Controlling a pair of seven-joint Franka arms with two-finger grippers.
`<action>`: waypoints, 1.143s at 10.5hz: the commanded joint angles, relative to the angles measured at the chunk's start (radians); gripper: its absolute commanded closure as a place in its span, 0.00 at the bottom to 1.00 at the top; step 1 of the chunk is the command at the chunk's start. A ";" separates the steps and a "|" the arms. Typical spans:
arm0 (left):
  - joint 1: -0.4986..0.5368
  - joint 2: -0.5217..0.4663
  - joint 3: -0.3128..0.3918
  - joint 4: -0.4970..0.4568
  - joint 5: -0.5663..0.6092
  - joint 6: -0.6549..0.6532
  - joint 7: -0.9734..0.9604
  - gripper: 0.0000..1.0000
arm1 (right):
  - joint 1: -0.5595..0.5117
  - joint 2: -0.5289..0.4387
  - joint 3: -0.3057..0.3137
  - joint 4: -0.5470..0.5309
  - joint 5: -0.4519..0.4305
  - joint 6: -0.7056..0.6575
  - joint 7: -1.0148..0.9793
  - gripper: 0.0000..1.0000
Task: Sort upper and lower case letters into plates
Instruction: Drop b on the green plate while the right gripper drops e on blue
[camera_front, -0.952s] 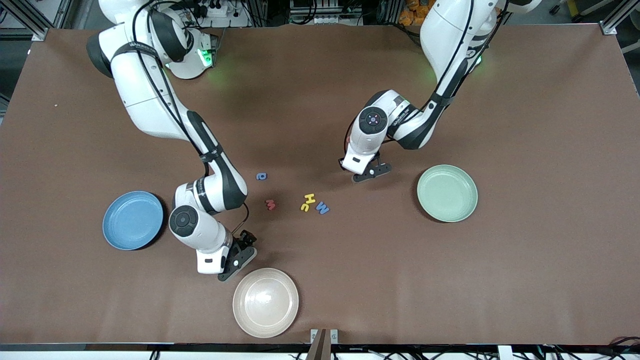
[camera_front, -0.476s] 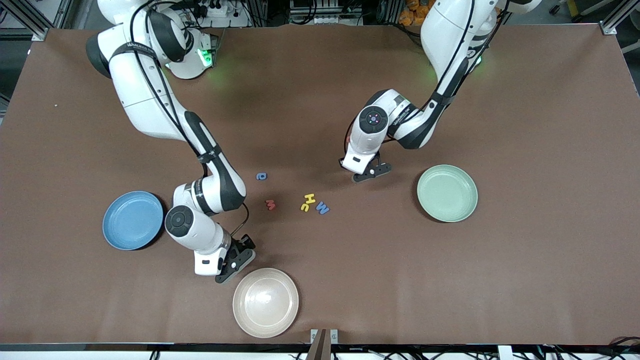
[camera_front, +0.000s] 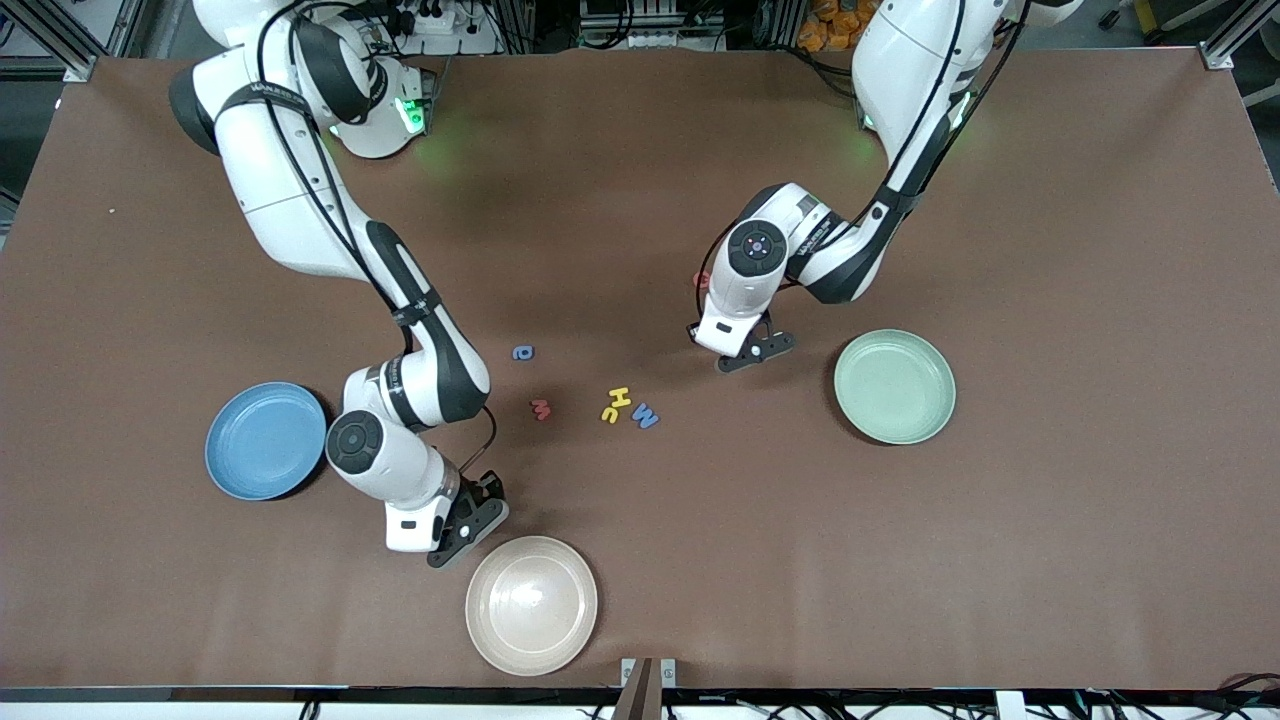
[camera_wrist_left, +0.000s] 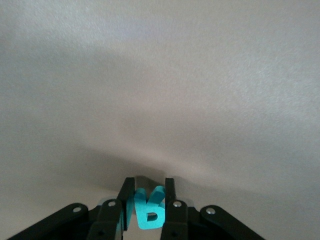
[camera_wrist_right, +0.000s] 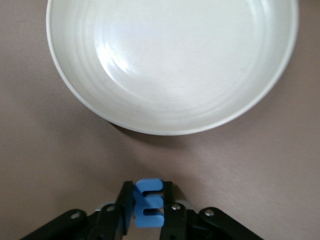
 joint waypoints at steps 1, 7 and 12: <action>0.070 -0.070 -0.007 0.025 0.028 -0.147 0.084 0.82 | -0.052 -0.168 0.011 -0.188 0.020 -0.033 -0.006 1.00; 0.387 -0.110 -0.006 0.030 0.031 -0.264 0.674 0.81 | -0.243 -0.405 0.004 -0.363 -0.102 -0.238 -0.035 1.00; 0.396 -0.098 -0.010 0.030 -0.035 -0.258 0.645 0.00 | -0.455 -0.454 0.005 -0.493 -0.157 -0.228 -0.260 1.00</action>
